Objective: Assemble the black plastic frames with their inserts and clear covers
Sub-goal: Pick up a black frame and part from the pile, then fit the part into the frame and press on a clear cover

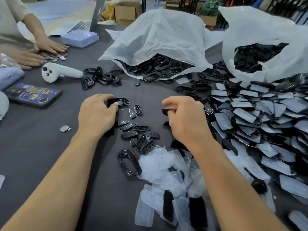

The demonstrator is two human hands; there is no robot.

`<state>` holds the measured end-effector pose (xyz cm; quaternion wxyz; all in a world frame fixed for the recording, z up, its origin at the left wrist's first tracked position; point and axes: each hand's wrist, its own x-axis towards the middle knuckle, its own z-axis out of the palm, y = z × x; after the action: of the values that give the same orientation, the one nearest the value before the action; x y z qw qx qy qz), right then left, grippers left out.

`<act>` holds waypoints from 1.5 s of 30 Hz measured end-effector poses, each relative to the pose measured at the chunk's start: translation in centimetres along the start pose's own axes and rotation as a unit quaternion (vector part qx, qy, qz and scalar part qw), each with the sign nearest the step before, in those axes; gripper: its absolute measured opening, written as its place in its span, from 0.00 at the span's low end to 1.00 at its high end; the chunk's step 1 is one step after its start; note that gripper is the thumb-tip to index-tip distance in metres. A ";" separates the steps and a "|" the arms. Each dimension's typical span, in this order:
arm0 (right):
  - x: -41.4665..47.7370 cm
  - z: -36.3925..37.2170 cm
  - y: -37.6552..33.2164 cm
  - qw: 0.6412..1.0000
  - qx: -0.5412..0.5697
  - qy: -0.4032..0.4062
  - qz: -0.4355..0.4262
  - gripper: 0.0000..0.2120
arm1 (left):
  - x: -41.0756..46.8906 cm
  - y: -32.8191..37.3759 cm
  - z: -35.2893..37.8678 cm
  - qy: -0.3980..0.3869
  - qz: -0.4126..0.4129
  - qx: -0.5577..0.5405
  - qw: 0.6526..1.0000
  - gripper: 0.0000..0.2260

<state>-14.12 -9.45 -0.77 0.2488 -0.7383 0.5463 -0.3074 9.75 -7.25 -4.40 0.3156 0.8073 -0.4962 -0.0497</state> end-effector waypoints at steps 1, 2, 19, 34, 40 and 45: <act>-0.5 -0.1 0.1 0.998 0.057 0.005 0.012 0.17 | 0.2 0.2 -0.1 0.009 -0.015 -0.031 0.999 0.18; -1.1 -0.1 0.2 0.993 0.117 0.004 0.029 0.15 | 0.4 0.4 -0.2 0.022 -0.030 -0.066 0.997 0.20; -2.9 0.2 1.1 0.885 0.432 -0.028 0.171 0.09 | 11.0 2.6 3.0 -0.012 0.065 0.112 0.992 0.17; -3.6 0.2 0.9 0.883 0.436 -0.029 0.172 0.09 | 8.2 1.2 1.2 0.051 0.068 0.198 0.977 0.17; -3.3 0.2 1.0 0.884 0.435 -0.030 0.169 0.09 | 7.9 1.1 1.7 0.041 0.039 0.168 0.984 0.16; -3.3 0.0 0.9 0.883 0.436 -0.025 0.171 0.09 | 6.8 1.8 0.1 0.126 0.061 0.108 0.984 0.17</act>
<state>-15.44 -6.53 -1.98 0.6079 -0.4580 0.4683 -0.4489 11.71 -13.52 -1.93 0.2888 0.8047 -0.5032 0.1262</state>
